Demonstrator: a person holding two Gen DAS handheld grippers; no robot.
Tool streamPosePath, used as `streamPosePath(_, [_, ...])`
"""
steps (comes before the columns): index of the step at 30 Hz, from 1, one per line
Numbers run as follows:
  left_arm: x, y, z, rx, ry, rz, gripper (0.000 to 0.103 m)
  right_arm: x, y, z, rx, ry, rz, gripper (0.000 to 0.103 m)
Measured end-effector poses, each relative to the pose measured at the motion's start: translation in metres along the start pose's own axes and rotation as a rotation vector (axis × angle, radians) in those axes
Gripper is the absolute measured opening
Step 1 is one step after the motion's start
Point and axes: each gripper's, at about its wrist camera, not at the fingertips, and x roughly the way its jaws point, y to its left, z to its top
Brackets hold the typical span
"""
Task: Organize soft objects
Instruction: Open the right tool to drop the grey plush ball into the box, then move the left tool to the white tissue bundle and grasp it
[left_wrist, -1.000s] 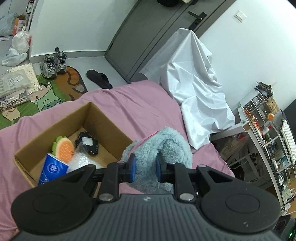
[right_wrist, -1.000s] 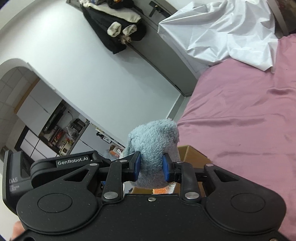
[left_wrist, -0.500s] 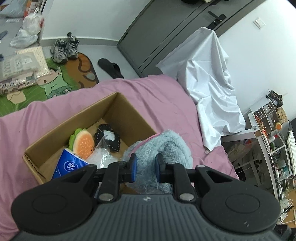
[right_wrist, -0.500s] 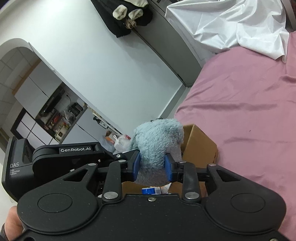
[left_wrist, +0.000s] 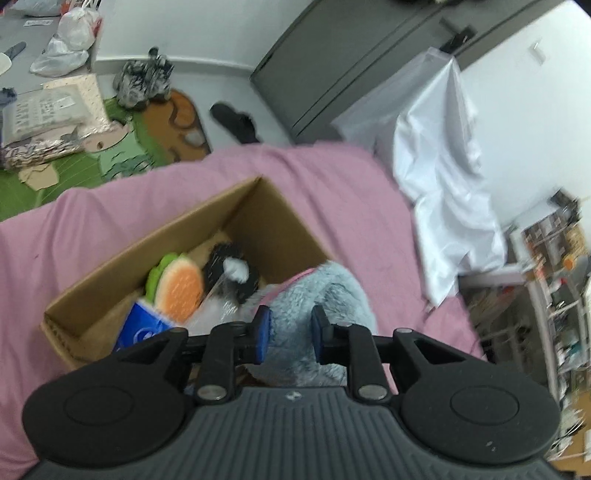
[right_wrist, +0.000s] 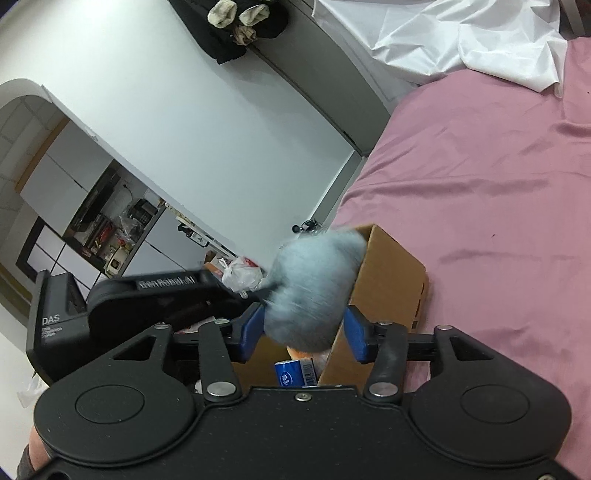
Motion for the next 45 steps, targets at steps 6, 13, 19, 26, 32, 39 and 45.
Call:
streamPosePath(6, [-0.011,-0.009,-0.003,0.048,-0.037,0.033,0.052,-0.003,-0.004,0.003,0.041,0.01,-0.024,0.057])
streamPosePath(13, [-0.027,-0.026,-0.007,0.097,-0.073,0.068,0.063,-0.016,-0.004,0.013,0.07,0.006,-0.04,0.071])
streamPosePath(19, [-0.04,-0.041,-0.015,0.143,-0.099,0.091,0.071,-0.03,-0.004,0.022,0.068,0.016,-0.086,0.072])
streamPosePath(26, [-0.048,-0.055,-0.028,0.155,-0.102,0.112,0.073,-0.042,-0.017,0.021,0.135,0.047,-0.18,0.072])
streamPosePath(32, [-0.05,-0.064,-0.044,0.161,-0.088,0.118,0.073,-0.057,-0.032,0.018,0.203,0.055,-0.214,0.072])
streamPosePath(39, [-0.046,-0.073,-0.059,0.164,-0.067,0.148,0.073,-0.064,-0.046,0.013,0.311,0.059,-0.23,0.071])
streamPosePath(45, [-0.04,-0.08,-0.07,0.161,-0.059,0.172,0.073,-0.065,-0.061,0.008,0.428,0.067,-0.239,0.066])
